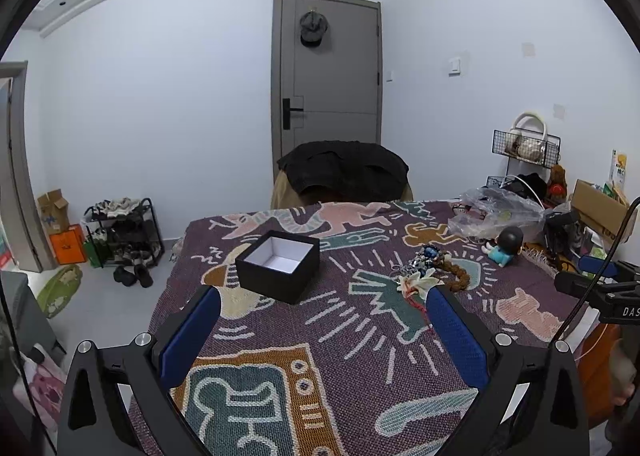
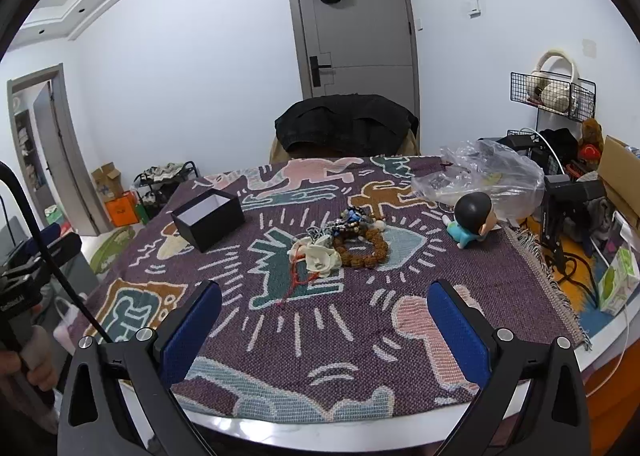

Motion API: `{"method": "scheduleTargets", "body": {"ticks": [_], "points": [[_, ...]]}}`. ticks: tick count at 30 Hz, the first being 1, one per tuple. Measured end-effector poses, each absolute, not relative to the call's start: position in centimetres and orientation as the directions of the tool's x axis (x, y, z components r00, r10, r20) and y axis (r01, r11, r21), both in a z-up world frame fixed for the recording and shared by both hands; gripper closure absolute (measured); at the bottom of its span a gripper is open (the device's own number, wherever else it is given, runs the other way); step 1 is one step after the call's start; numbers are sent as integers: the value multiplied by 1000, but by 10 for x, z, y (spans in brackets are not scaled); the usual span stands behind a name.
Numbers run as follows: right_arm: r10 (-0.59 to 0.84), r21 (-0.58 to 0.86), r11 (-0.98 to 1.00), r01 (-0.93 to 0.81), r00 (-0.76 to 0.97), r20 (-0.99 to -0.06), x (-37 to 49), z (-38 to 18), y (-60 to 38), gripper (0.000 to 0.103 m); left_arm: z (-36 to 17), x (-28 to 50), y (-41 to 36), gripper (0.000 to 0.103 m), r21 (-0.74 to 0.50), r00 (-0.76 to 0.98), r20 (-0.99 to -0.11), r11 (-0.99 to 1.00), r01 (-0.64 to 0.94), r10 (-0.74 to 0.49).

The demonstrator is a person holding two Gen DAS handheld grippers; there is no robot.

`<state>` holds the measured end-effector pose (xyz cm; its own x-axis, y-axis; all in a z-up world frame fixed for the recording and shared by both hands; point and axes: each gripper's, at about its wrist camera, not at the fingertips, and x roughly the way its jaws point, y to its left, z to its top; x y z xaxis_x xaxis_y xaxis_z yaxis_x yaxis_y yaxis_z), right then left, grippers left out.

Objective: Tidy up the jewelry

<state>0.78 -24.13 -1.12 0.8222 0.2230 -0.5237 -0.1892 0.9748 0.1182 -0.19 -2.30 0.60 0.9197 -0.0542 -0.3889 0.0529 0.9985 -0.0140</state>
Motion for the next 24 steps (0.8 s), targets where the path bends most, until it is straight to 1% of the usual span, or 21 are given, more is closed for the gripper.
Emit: {"method": "scheduleTargets", "body": {"ticks": [14,24], "points": [[229,135,973,-186,827,-513,8,-11,-244,0,3,-6,-30,0,-7,920,-382,996,86,-82],[218,113,976,-187,832,-511,6,-11,-240,0,1,-3,-31,0,-14,918,-386,996,91,-90]]}}
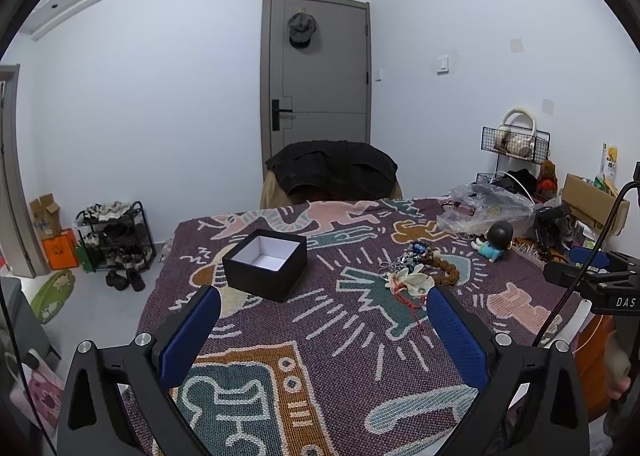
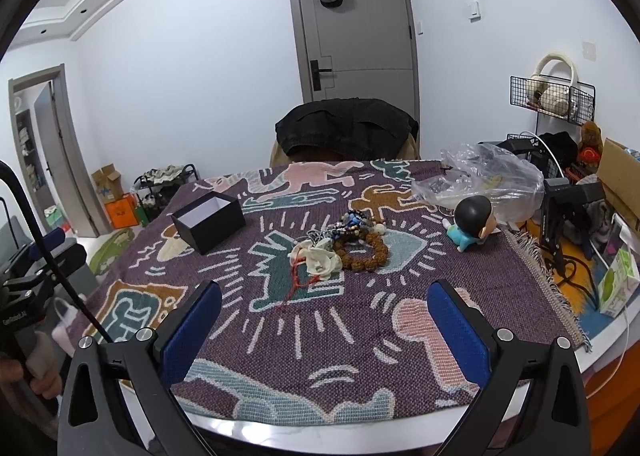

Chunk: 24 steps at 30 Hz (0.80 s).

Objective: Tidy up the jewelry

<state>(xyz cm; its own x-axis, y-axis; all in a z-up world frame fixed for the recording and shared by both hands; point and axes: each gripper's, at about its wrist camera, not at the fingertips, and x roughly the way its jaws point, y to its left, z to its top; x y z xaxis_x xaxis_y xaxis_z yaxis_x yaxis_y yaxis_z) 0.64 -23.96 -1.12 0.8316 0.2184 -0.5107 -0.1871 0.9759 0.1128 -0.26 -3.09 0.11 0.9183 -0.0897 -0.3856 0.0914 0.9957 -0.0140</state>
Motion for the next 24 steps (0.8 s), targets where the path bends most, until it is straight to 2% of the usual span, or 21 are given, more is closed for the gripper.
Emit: {"method": "scheduleTargets", "body": {"ticks": [24], "points": [[224,108,974,-197,835,-503,7,-10,-229,0,-5,-8,-25,0,-23,919,-385,997,78,-81]]}}
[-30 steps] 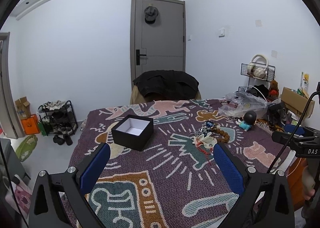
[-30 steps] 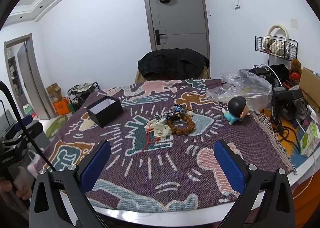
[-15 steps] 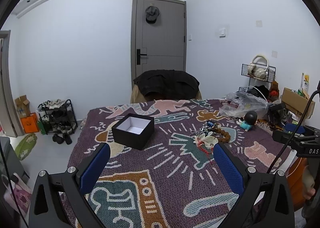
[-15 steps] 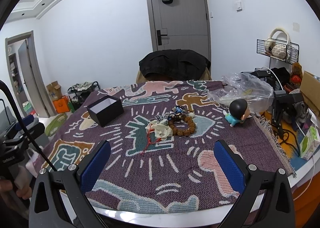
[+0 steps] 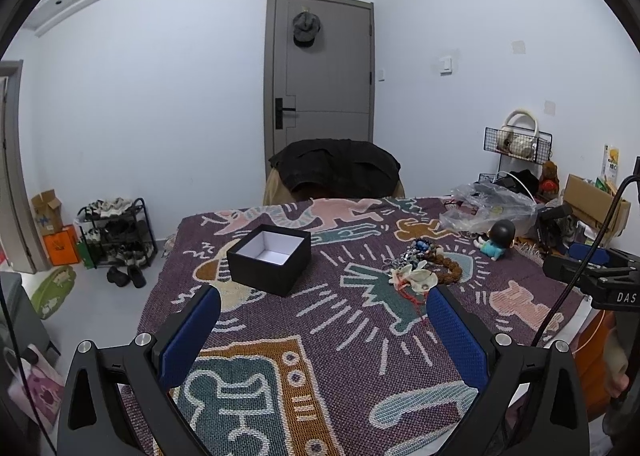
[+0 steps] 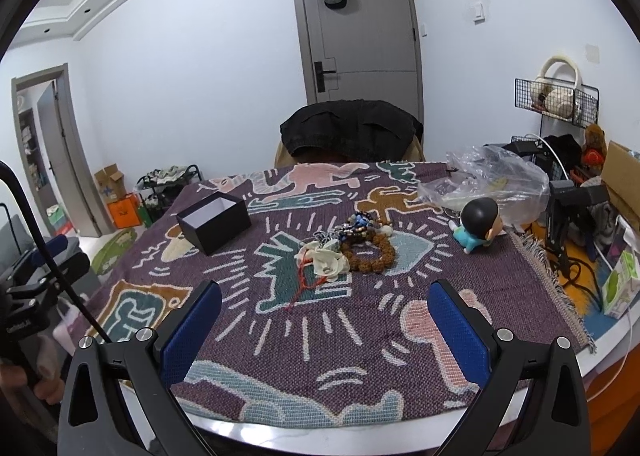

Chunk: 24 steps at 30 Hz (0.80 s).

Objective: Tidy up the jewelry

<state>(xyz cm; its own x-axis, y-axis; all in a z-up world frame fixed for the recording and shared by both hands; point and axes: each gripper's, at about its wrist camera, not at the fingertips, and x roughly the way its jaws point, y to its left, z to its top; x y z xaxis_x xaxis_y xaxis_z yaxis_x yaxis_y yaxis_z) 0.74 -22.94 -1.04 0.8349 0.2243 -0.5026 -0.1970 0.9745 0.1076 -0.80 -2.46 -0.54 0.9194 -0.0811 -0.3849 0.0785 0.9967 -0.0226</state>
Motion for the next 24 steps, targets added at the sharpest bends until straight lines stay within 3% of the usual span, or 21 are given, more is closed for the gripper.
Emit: {"method": "scheduleTargets", "body": {"ticks": [24], "points": [[109,79,994,-79,849,-516,37,-17,-257,1,-8,33,-46,2,-81,878,-420,974,213,-227]]}}
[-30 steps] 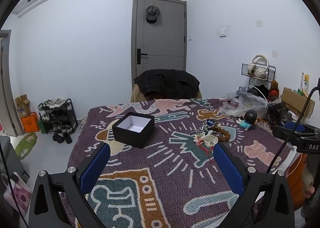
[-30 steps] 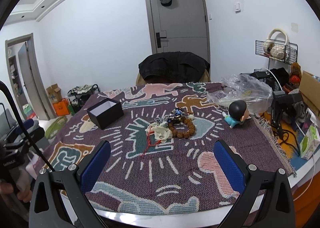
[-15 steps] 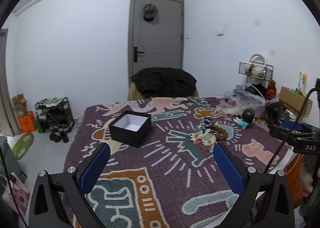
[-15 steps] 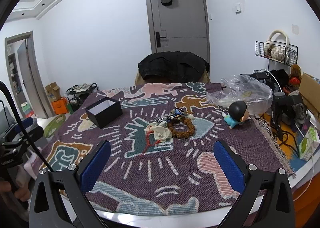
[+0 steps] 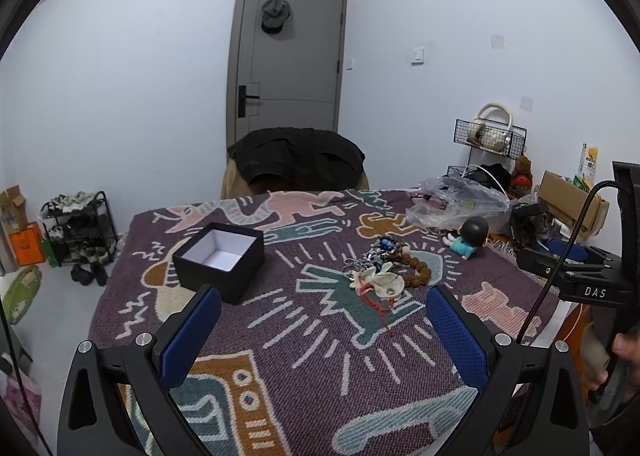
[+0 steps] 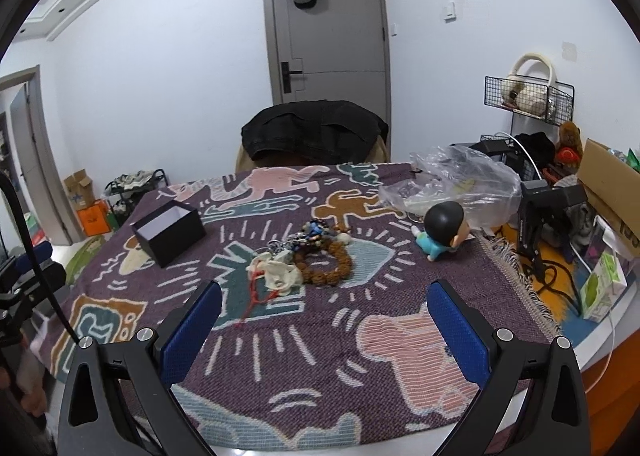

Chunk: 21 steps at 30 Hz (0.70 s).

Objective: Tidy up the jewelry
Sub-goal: 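Move both tools down toward the jewelry pile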

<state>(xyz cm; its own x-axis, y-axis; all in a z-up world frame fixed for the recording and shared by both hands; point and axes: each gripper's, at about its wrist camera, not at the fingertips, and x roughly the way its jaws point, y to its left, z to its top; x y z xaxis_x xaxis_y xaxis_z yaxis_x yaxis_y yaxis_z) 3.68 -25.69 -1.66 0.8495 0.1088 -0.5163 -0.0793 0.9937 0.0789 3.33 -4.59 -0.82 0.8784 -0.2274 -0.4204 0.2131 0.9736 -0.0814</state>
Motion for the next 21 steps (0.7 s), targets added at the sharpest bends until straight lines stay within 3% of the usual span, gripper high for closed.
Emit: {"method": "scheduleTargets", "body": {"ticks": [4,6,12,21], "points": [[102,104,993,-55,843,-527,47,-18,-269,5,-9,47,-50,10,-99,866,-433,968,231,-251],[101,123,992,-42,838,-536,53,-19,-276,19,-10,57,-53,16,-109,856,-445,965,240,-263],[127,228,974,16,794,-595,81,-31,-306,42,-15,90,-63,30,-162,814,-489,950,268,-313],[172,342,937,73,755,-633,115,-49,-335,42,-36,149,-87,42,-224,720,-587,929,296,-371]]}}
